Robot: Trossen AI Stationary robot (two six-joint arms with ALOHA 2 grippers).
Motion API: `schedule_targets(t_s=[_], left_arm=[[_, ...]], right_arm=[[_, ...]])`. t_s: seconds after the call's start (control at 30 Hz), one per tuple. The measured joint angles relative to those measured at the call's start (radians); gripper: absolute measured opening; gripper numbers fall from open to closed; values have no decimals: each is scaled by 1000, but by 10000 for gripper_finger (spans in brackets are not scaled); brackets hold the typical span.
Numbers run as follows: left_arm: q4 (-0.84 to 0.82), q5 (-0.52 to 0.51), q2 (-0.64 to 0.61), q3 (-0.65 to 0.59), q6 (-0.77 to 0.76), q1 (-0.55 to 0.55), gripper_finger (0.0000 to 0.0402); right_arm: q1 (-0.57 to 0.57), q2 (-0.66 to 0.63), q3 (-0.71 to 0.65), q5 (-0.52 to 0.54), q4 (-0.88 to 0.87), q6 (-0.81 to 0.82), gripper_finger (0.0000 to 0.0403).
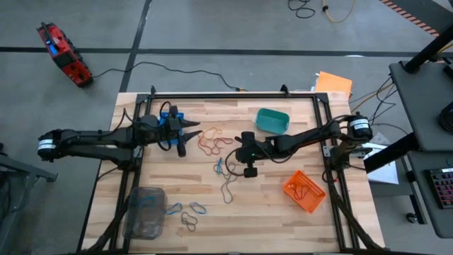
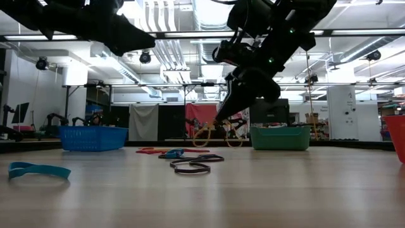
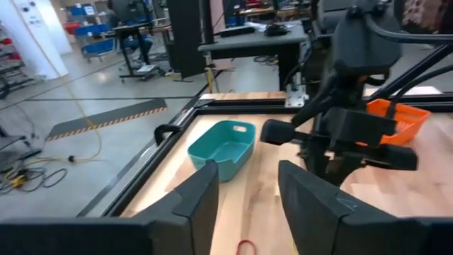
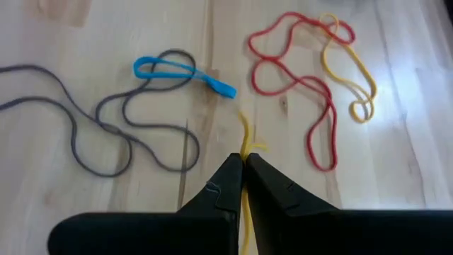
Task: Sort rubber bands into baskets
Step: Put the yellow rubberband into the blue bin
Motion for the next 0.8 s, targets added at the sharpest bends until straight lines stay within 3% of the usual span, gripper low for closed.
schedule_targets(t_s=[0.3,0.8], left_arm=[[-31,89,1,2,-48,-16,188],[-13,145,110,10,-55,-22,192]], right_arm=[[-6,-34,0,-3,184,-132,12],[-14,-62,0,-2,420,-213,12]])
